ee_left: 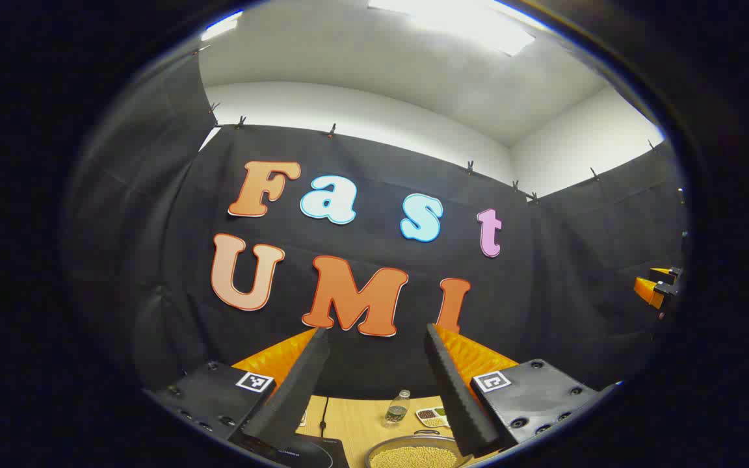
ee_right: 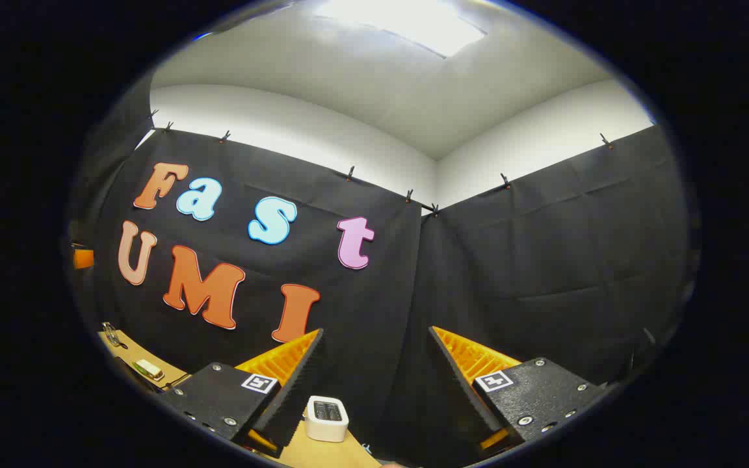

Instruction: First push the handle of the pot to place it horizontally, then grasp the pot with both hands and set it on the induction cooktop.

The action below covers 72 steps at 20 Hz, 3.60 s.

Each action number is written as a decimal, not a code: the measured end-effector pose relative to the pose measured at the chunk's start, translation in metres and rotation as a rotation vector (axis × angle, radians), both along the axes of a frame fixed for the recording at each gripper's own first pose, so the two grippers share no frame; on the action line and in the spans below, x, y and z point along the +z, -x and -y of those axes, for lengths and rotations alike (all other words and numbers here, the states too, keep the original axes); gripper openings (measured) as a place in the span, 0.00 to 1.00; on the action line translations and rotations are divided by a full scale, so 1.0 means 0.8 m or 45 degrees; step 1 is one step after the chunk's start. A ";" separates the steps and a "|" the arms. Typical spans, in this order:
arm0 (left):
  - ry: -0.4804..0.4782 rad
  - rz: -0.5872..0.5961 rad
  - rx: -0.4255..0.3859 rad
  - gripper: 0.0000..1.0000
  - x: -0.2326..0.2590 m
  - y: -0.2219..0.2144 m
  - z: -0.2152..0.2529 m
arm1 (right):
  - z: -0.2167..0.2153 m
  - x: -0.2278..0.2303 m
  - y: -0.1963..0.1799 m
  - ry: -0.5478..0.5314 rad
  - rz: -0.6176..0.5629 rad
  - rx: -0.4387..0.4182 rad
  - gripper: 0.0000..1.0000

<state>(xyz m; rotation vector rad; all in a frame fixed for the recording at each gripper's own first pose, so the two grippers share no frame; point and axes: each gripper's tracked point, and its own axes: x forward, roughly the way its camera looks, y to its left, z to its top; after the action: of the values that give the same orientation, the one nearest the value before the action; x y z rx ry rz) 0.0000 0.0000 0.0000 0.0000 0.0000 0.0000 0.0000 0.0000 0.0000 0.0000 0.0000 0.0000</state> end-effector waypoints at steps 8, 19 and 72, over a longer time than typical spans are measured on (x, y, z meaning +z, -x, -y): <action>-0.029 0.084 -0.045 0.97 0.035 -0.004 0.056 | 0.024 -0.012 -0.010 -0.003 0.003 0.041 0.95; -0.120 0.146 -0.045 0.98 0.050 0.000 0.084 | 0.034 -0.006 -0.020 -0.044 0.039 0.063 0.95; 0.461 -1.984 0.358 0.08 -0.594 0.250 0.185 | 0.115 -0.216 -0.052 -0.161 -0.308 0.179 0.95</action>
<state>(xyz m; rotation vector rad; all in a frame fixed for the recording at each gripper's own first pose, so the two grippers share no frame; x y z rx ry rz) -0.2003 -0.1478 -0.4749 -0.3619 1.5585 0.2809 0.0415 -0.0922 -0.1730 0.1264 0.2419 0.1403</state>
